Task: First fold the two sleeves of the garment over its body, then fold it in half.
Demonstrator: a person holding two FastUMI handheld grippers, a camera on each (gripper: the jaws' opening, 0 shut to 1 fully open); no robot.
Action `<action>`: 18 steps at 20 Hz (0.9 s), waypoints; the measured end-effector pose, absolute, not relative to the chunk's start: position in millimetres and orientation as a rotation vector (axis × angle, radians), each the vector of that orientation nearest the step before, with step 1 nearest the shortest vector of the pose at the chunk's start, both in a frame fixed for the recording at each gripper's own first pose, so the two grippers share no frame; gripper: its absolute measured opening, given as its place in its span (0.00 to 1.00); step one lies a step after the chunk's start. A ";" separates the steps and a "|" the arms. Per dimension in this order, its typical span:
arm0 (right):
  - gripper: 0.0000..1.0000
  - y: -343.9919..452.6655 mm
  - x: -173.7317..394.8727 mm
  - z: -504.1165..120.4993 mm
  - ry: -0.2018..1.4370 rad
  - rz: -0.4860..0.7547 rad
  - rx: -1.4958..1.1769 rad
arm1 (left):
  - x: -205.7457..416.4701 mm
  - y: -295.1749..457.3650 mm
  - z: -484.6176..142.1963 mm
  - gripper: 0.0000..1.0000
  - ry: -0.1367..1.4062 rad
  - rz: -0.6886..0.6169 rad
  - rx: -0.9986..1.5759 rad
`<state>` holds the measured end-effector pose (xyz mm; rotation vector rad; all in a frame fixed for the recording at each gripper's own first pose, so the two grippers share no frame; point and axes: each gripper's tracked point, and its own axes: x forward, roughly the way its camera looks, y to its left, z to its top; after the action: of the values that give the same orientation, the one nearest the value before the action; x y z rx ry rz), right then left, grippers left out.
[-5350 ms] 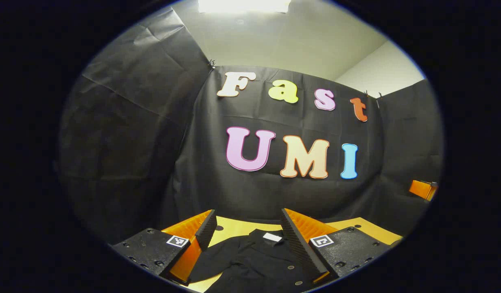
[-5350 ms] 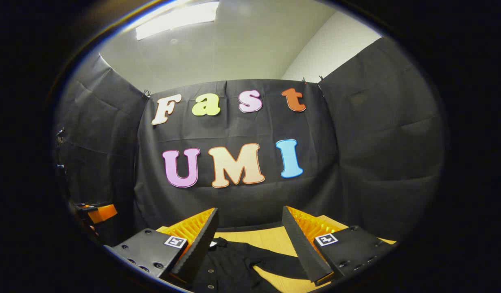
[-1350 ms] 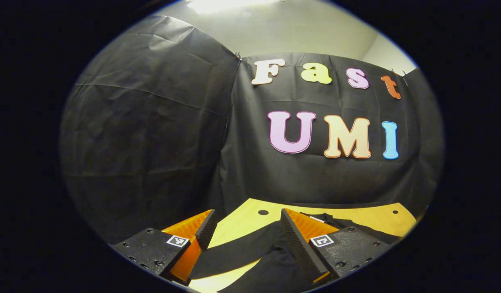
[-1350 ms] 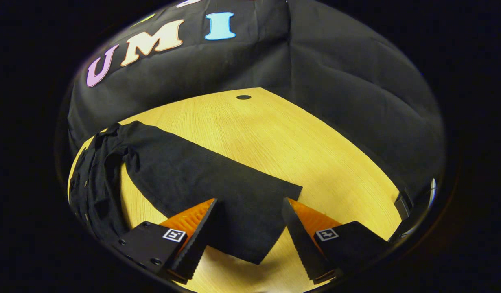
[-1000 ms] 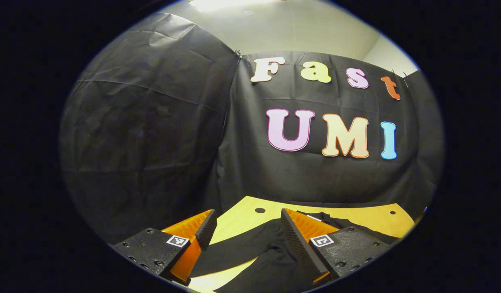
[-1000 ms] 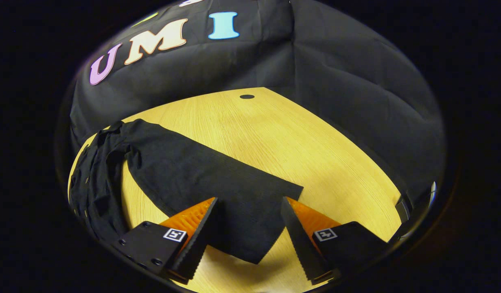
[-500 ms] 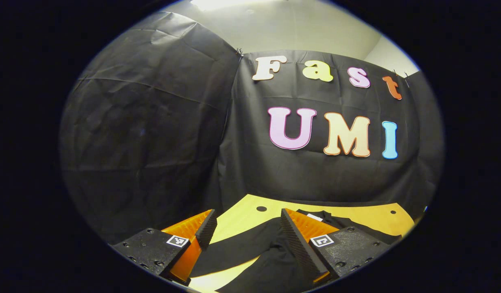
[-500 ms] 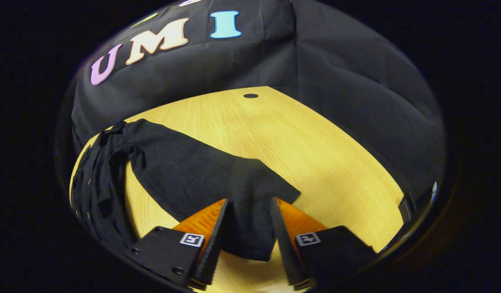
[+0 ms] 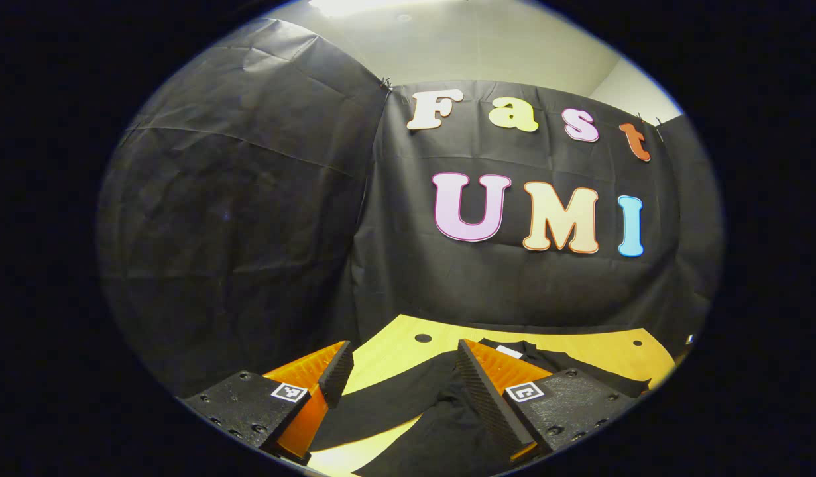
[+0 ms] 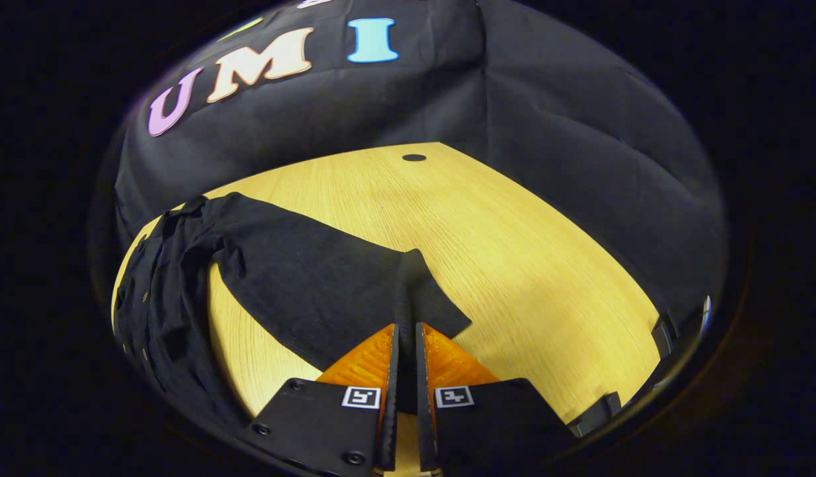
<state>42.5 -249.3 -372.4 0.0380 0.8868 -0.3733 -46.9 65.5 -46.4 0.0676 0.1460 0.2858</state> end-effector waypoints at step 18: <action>0.03 -202.7 77.9 -321.3 0.869 -0.297 0.185 | -60.1 75.2 -58.8 0.92 0.197 0.322 0.048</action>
<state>77.9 -202.7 -321.3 0.1854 0.8689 -0.2974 -60.1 75.2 -58.8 0.0480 0.1973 0.3216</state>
